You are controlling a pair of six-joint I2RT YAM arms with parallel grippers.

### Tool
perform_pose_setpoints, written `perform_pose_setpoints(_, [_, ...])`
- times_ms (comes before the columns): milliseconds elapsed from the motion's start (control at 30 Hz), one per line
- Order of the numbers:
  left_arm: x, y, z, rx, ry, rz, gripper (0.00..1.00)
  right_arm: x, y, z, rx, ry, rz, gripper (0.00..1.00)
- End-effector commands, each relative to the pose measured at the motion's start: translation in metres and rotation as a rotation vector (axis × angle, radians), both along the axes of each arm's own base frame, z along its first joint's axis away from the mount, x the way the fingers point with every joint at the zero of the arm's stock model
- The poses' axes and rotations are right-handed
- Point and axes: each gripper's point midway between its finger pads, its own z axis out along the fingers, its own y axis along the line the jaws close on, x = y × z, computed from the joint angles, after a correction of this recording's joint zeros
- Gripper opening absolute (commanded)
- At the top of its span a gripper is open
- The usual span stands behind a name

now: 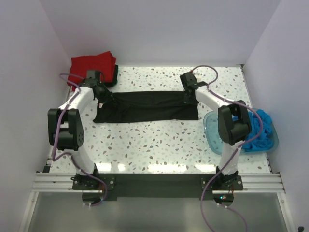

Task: Fold and stack the t-shirts
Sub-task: Fold the tshirt

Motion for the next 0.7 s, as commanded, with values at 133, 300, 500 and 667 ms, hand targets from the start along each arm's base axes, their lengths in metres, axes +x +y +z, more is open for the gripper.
perform_pose_setpoints(133, [0.050,0.007,-0.006,0.014,-0.063,-0.009,0.56,0.025,-0.004,0.004,-0.029,-0.009,-0.013,0.22])
perform_pose_setpoints(300, [0.056,0.015,0.013,0.058,-0.080,0.009,1.00,0.035,-0.009,0.022,-0.061,-0.031,-0.022,0.89])
perform_pose_setpoints(500, [0.012,0.016,0.023,0.067,-0.103,0.022,1.00,0.012,0.007,0.043,0.055,-0.087,0.060,0.99])
perform_pose_setpoints(667, [-0.018,-0.019,0.015,0.067,-0.126,-0.068,1.00,-0.006,0.054,0.035,0.181,-0.082,0.237,0.99])
